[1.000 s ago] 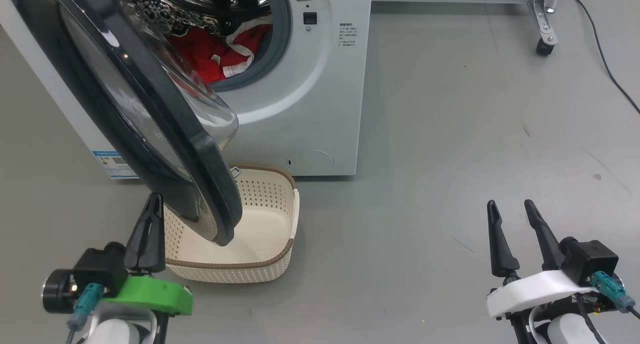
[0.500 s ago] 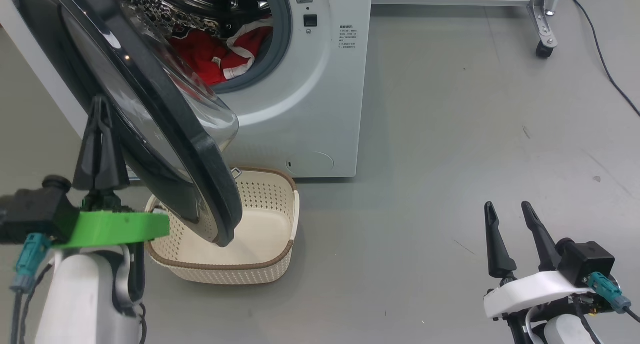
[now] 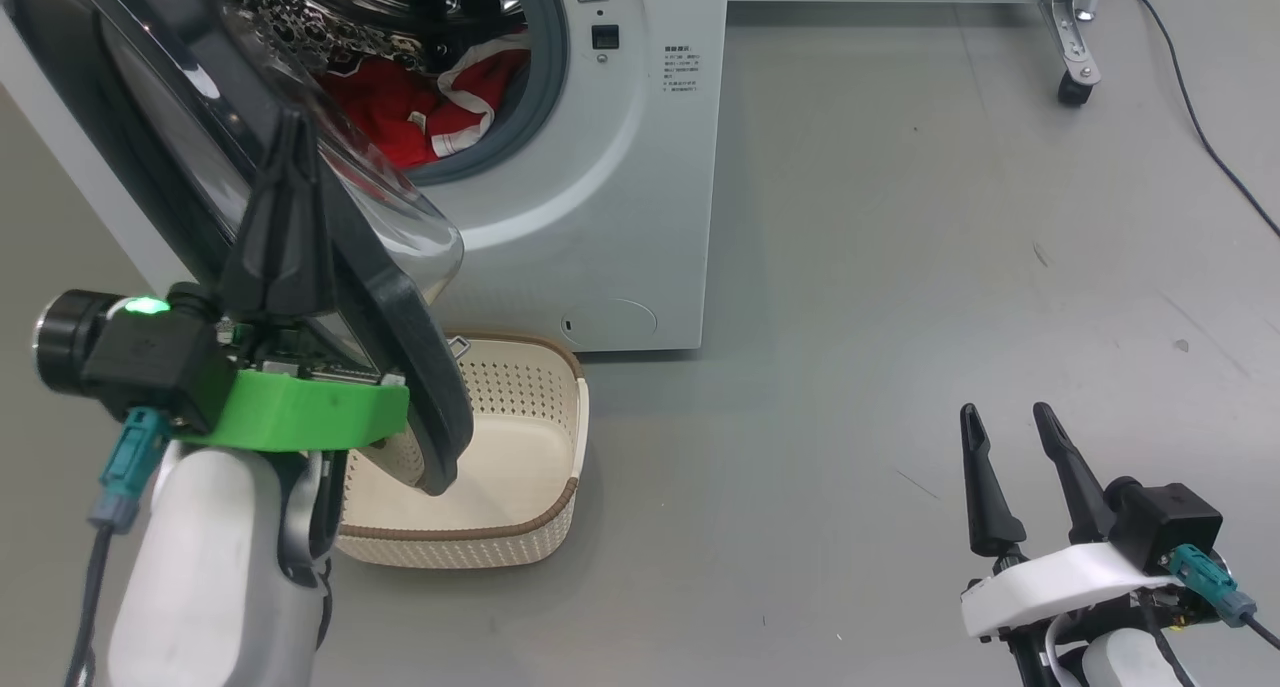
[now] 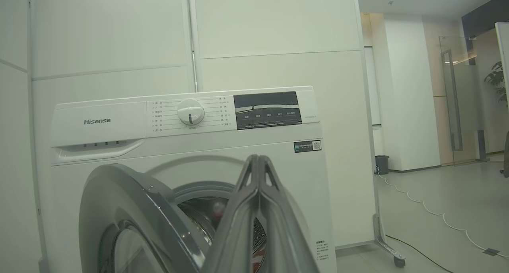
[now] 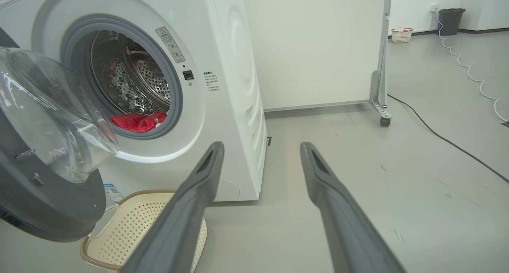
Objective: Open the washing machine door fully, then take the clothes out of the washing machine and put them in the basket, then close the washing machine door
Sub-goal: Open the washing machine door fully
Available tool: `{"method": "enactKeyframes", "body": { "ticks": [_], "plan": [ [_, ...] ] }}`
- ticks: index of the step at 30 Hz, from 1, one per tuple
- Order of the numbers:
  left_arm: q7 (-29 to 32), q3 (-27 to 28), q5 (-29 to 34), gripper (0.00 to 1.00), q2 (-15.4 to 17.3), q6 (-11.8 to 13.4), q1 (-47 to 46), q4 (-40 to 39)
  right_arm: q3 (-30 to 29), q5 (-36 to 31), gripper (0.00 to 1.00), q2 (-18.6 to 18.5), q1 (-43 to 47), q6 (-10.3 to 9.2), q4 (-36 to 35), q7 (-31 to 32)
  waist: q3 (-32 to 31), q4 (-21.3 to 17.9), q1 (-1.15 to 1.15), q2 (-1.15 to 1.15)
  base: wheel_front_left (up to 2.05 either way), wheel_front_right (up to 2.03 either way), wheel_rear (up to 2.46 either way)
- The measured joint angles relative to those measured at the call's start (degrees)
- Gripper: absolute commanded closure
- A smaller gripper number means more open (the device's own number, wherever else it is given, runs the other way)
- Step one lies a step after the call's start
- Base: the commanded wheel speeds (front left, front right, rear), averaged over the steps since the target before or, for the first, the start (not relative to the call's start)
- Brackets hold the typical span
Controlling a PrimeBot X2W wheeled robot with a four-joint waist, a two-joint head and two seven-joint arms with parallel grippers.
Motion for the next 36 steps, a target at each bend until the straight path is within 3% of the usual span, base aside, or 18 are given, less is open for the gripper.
{"method": "enactKeyframes", "body": {
  "ticks": [15, 36],
  "plan": [
    [6.48, -8.38, 0.35, 1.00, -0.04, -0.91, 0.45, 6.16, -0.85, -0.52, 0.00, 1.37, -0.01, 0.93, 0.58, 0.00, 0.78, -1.36, 0.00, 0.00, 0.00, 0.00, 0.00],
    [11.28, -8.31, -3.59, 1.00, -0.05, -1.08, 3.38, 16.57, -1.74, -1.55, 0.00, 2.92, -0.03, 2.35, 1.41, 0.00, 1.79, -3.86, 0.00, 0.00, 0.00, 0.00, 0.00]
  ]
}}
